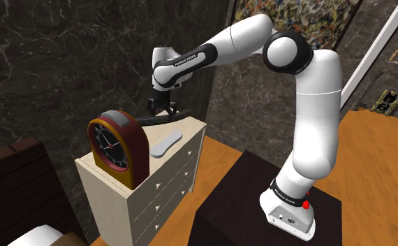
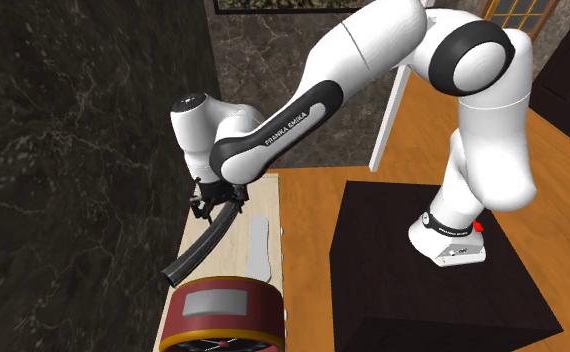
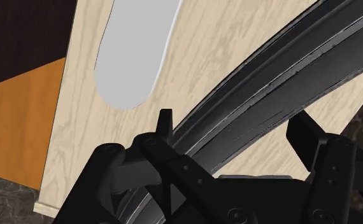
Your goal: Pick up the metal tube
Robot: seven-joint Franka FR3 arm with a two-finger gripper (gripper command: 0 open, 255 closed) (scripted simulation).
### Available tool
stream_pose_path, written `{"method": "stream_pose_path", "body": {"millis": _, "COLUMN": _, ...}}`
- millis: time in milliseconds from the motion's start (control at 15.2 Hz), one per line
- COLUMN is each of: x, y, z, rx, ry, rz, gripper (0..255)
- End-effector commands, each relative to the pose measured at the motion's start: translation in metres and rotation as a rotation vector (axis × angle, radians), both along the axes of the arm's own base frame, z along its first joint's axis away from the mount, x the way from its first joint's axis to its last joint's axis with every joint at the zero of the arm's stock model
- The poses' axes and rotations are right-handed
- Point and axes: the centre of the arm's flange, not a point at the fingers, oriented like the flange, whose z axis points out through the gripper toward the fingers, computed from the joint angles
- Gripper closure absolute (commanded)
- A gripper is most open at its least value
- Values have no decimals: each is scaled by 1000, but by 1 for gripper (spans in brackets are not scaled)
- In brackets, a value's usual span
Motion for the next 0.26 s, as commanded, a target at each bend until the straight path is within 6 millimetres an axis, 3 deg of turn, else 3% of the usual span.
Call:
{"method": "stream_pose_path", "body": {"millis": 0, "x": 0, "y": 0, "z": 11, "rx": 0, "ry": -1, "rz": 0, "gripper": 255}}
{"method": "stream_pose_path", "body": {"millis": 198, "x": 0, "y": 0, "z": 17, "rx": 0, "ry": -1, "rz": 0, "gripper": 255}}
